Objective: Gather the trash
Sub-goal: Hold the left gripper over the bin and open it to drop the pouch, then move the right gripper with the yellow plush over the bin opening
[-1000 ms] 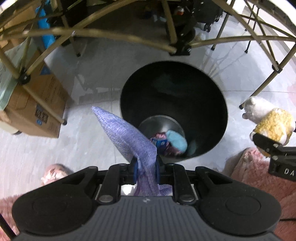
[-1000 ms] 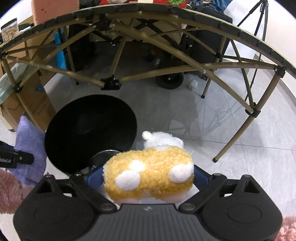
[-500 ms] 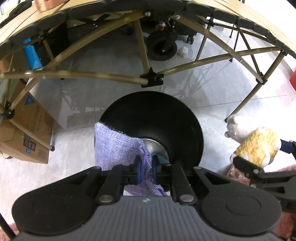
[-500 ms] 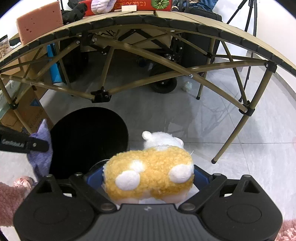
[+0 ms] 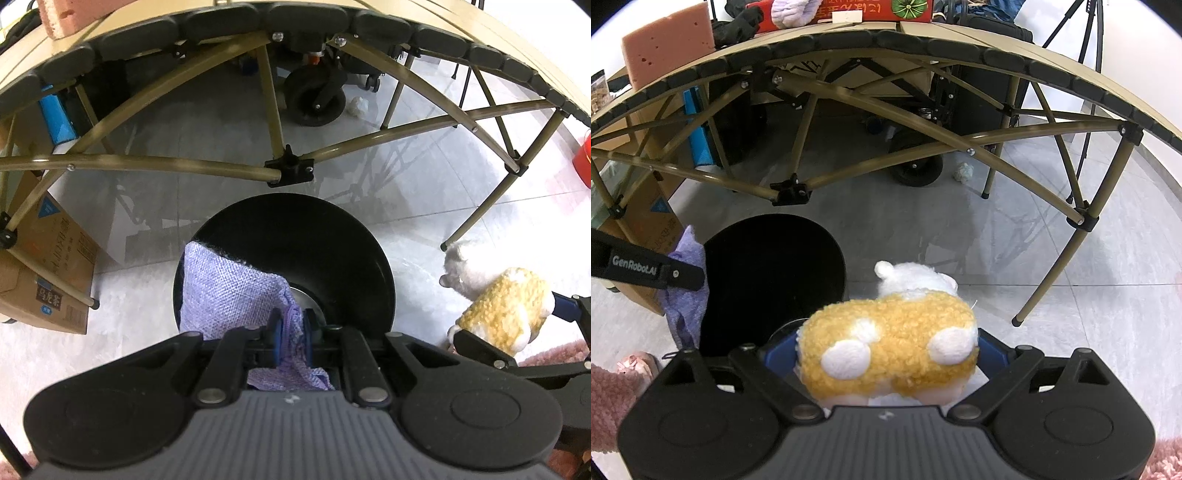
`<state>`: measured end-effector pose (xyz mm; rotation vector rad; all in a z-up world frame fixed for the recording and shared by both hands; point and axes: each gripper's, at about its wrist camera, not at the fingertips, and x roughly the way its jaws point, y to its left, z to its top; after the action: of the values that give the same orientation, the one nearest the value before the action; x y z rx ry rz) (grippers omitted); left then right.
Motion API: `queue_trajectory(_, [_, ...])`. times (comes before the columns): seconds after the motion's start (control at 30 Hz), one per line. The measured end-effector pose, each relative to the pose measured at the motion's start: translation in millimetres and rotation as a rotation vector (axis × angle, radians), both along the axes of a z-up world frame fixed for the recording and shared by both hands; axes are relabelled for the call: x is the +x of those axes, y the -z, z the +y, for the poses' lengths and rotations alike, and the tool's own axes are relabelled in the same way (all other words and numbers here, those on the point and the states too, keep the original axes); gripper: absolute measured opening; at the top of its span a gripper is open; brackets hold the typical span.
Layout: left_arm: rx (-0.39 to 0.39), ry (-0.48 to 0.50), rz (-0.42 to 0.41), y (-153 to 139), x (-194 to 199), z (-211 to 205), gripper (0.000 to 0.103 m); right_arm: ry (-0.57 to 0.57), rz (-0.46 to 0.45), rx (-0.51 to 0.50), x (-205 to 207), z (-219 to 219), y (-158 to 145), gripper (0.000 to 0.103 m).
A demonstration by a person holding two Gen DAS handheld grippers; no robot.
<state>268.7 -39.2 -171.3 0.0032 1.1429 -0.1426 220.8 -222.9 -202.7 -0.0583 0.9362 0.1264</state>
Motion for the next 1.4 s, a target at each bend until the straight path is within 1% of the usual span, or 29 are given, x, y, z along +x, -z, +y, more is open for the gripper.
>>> queue_trajectory(0.17, [-0.012,0.006,0.018,3,5,-2,0.012,0.001,0.0,-0.002,0,0,0,0.096])
queue_trajectory(0.23, [-0.024,0.009,0.035,6,6,-2,0.014,0.002,0.0,-0.002,0,0,0,0.096])
queue_trajectory(0.27, [-0.028,0.008,0.044,7,7,-2,0.022,0.002,0.0,-0.002,0,0,0,0.096])
queue_trajectory(0.3, [-0.034,0.008,0.053,8,7,-2,0.039,0.002,0.0,-0.002,0,0,0,0.096])
queue_trajectory(0.33, [-0.037,0.001,0.059,9,7,-2,0.049,0.002,0.0,-0.002,0,0,0,0.096])
queue_trajectory(0.37, [-0.033,-0.009,0.06,9,7,-1,0.067,0.001,0.0,-0.002,0,0,0,0.096])
queue_trajectory(0.4, [-0.027,-0.015,0.059,9,8,0,0.08,0.001,0.0,-0.002,0,0,0,0.096])
queue_trajectory(0.43, [-0.024,-0.018,0.058,8,8,0,0.083,0.001,0.0,-0.002,0,0,0,0.096])
queue_trajectory(0.47, [-0.024,-0.019,0.062,8,8,1,0.089,0.001,0.0,-0.002,0,0,0,0.096])
queue_trajectory(0.5, [-0.023,-0.02,0.073,9,9,1,0.097,0.001,-0.001,-0.002,0,0,0,0.096])
queue_trajectory(0.53, [-0.018,-0.025,0.086,10,10,1,0.101,0.001,0.0,-0.002,0,0,0,0.096])
queue_trajectory(0.7, [0.001,-0.031,0.145,18,12,2,0.102,0.002,0.0,-0.002,0,0,0,0.096])
queue_trajectory(0.8, [0.002,-0.032,0.166,21,12,2,0.102,0.0,0.0,-0.002,0,0,0,0.096])
queue_trajectory(1.4, [0.023,-0.04,0.184,24,13,1,0.103,0.001,-0.001,-0.002,0,0,0,0.096])
